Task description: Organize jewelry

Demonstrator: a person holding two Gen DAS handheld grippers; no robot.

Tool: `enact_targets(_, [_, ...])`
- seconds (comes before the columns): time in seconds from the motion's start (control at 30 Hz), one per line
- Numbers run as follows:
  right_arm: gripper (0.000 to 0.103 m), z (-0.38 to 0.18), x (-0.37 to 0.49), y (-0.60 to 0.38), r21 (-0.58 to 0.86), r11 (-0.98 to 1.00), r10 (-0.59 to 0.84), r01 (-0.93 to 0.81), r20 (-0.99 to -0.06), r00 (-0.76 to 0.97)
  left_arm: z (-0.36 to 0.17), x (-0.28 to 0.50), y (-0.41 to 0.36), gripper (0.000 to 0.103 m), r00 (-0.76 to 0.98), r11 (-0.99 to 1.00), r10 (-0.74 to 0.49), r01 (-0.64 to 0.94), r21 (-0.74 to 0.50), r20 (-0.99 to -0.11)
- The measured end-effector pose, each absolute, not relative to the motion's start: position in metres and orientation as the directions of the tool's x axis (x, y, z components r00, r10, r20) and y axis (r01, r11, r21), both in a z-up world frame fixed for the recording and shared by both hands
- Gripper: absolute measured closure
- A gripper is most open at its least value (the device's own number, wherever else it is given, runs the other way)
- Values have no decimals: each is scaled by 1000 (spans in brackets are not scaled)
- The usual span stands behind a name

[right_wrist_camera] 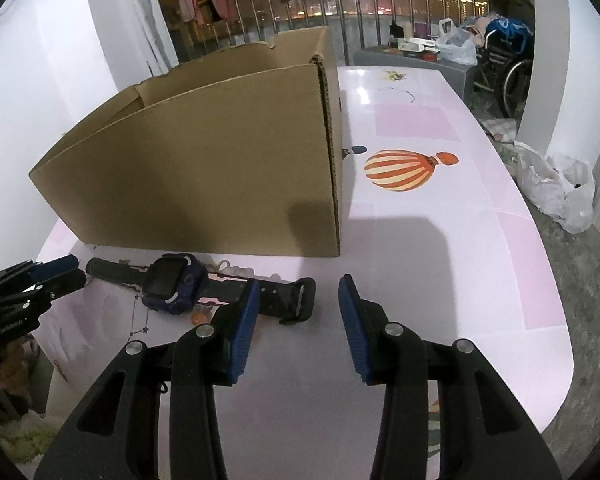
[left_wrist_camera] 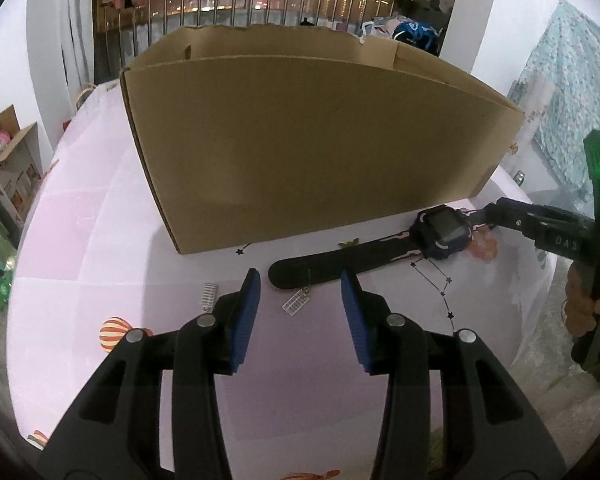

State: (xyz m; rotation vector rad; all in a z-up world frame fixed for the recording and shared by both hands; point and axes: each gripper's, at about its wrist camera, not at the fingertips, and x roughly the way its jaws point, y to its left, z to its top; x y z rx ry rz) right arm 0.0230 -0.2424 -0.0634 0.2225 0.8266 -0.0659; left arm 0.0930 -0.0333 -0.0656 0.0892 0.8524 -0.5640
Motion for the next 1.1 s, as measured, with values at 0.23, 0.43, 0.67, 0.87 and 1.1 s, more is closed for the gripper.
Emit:
enact_targets(0.23, [66, -63, 22, -243, 182, 972, 35, 148, -737, 675, -71, 105, -33, 58, 485, 849, -457, 488, -203, -746])
enact_targets(0.43, [68, -62, 23, -243, 189, 971, 42, 146, -737, 675, -71, 109, -37, 53, 479, 848, -466, 480, -222, -744])
enact_targets(0.67, [72, -62, 25, -243, 189, 972, 46, 141, -737, 674, -71, 111, -40, 50, 457, 841, -497, 464, -279, -737])
enact_targets(0.87, [73, -62, 26, -242, 192, 971, 47, 145, -740, 670, -71, 116, -30, 50, 420, 820, -558, 416, -394, -716])
enact_targets(1.1, [73, -63, 26, -243, 191, 971, 45, 146, -741, 670, -72, 119, -25, 50, 400, 798, -599, 375, -472, -694])
